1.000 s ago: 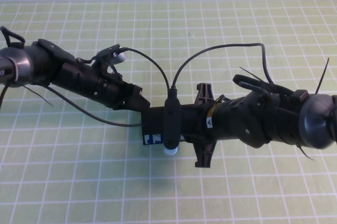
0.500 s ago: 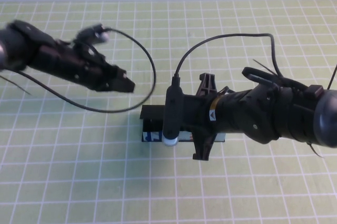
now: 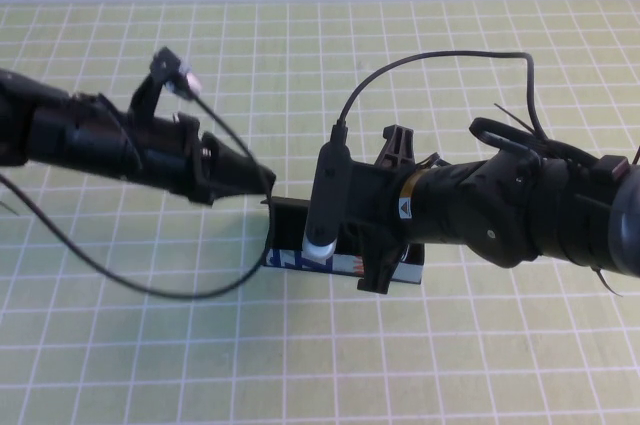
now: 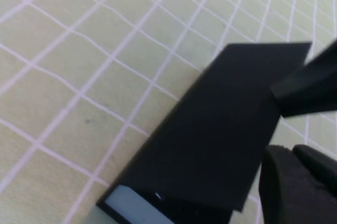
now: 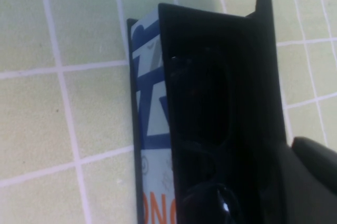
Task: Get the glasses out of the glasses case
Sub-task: Pick up the glasses from the glasses case
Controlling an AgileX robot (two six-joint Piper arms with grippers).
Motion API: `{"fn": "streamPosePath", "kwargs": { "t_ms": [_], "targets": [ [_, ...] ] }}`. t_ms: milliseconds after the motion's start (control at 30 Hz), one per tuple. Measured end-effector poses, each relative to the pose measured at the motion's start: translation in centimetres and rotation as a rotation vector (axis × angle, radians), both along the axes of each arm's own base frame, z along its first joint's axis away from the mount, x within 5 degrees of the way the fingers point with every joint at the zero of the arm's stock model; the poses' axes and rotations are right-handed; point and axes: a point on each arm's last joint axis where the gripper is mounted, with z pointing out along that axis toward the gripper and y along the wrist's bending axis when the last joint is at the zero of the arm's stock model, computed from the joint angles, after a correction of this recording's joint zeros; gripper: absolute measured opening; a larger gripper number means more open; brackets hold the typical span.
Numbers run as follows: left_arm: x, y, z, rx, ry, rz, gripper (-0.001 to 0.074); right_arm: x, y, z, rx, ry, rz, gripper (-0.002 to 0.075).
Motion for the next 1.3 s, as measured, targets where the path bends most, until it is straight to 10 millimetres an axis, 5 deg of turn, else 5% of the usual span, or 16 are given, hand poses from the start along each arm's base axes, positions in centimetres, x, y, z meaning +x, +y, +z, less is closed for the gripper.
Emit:
{"fn": "streamPosePath", "kwargs": {
  "t_ms": [200,767,900,1067,1300],
  "targets": [
    [-1.9,0.1,-2.6,0.014,-0.064,-0.110,-0.0004,0.1,0.1,0.1,0.019,-0.002,-0.011,-0.0007],
    [-0.5,-0.3,-8.1,-0.068,0.073,-0.022,-0.0004,0.1,0.1,0.2,0.033,0.006,-0.024,-0.0004],
    [-0.4,-0.3,-8.2,-0.078,0.084,-0.014,-0.0004,-0.3,-0.1,1.7,0.113,0.026,-0.071,0.0067],
    [-0.4,-0.3,-8.2,-0.079,0.092,-0.010,-0.0004,-1.8,-0.5,5.2,0.343,0.242,-0.239,0.0170],
    [-0.4,-0.3,-8.2,-0.080,0.101,-0.002,-0.0004,-3.9,-0.2,5.1,0.415,0.661,-0.408,0.0008]
  ]
}}
